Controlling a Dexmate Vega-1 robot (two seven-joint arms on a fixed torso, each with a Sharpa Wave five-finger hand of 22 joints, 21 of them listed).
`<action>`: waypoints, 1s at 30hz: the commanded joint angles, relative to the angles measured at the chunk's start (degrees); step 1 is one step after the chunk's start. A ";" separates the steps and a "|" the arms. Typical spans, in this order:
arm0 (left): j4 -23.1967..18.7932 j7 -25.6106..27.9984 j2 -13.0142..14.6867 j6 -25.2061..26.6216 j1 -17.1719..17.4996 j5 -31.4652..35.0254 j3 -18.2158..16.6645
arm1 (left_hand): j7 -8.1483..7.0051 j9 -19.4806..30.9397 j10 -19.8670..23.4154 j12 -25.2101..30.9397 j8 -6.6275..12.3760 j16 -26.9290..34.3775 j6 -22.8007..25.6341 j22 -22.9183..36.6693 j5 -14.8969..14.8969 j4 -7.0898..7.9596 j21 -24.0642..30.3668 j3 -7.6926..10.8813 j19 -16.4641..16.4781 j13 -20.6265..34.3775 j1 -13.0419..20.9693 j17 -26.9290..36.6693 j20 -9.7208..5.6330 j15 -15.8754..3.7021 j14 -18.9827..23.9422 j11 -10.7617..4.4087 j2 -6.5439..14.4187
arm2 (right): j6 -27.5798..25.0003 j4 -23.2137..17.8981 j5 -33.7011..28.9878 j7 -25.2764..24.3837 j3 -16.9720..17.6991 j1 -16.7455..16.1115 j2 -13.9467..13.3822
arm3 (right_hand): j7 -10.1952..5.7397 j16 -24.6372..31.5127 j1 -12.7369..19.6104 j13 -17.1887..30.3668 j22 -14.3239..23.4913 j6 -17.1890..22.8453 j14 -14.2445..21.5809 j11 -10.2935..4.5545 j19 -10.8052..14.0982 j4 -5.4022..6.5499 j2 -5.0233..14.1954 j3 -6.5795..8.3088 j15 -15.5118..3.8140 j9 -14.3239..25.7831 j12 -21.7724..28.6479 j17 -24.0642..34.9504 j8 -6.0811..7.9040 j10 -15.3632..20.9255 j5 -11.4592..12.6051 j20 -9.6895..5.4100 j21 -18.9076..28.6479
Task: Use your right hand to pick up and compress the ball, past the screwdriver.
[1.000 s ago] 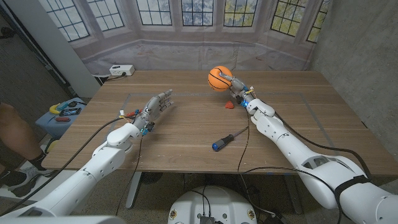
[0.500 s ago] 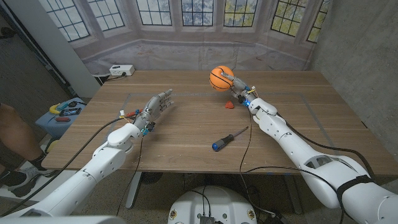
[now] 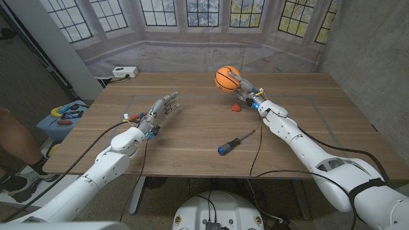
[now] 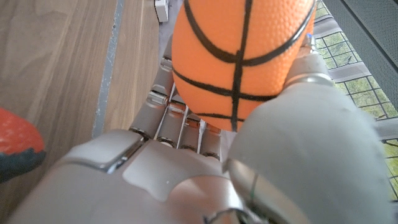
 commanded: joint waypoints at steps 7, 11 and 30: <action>1.22 -1.86 -0.19 0.07 -1.59 0.09 0.62 | -0.12 0.09 0.27 0.20 -0.16 0.37 0.27 0.29 0.15 -0.17 -0.34 0.08 0.44 0.19 0.49 0.24 -0.01 0.17 0.10 0.34 -0.10 | -0.46 1.79 0.96 6.73 -0.20 1.40 -0.48 | 0.51 -1.19 4.22 -1.37 -0.04 -2.46 2.00 -2.73 -2.40 0.83 7.96 -1.09 -9.17 -0.19 -2.79 -0.55 -1.79 0.54 0.29 0.68 -1.13; 1.70 -2.42 -0.33 0.14 -2.19 0.15 0.96 | -0.09 0.09 0.27 0.18 -0.20 0.35 0.20 0.29 0.15 -0.15 -0.39 0.08 0.45 0.19 0.48 0.25 -0.02 0.21 0.08 0.32 -0.07 | -0.47 1.77 1.24 7.85 -0.07 1.37 -0.66 | 1.13 -1.79 3.33 -1.86 -0.06 -3.34 0.39 -2.03 -3.20 0.90 7.88 -1.34 -7.98 -0.28 -3.91 -0.92 -2.40 -0.79 0.49 1.33 -1.48; 3.35 -3.35 -0.79 0.10 -3.26 -0.13 1.30 | -0.25 0.09 0.08 0.06 -0.30 0.31 0.04 0.30 0.16 -0.09 -0.62 0.09 0.47 0.18 0.45 0.27 -0.01 0.30 0.06 0.31 -0.04 | 0.80 8.82 2.26 16.04 0.25 4.47 1.00 | 3.54 -3.14 -1.16 -3.87 -0.10 -9.57 -7.87 0.61 -7.13 0.93 6.86 -3.43 -2.87 -0.37 -10.11 -2.41 -5.97 -8.74 0.29 4.20 -3.56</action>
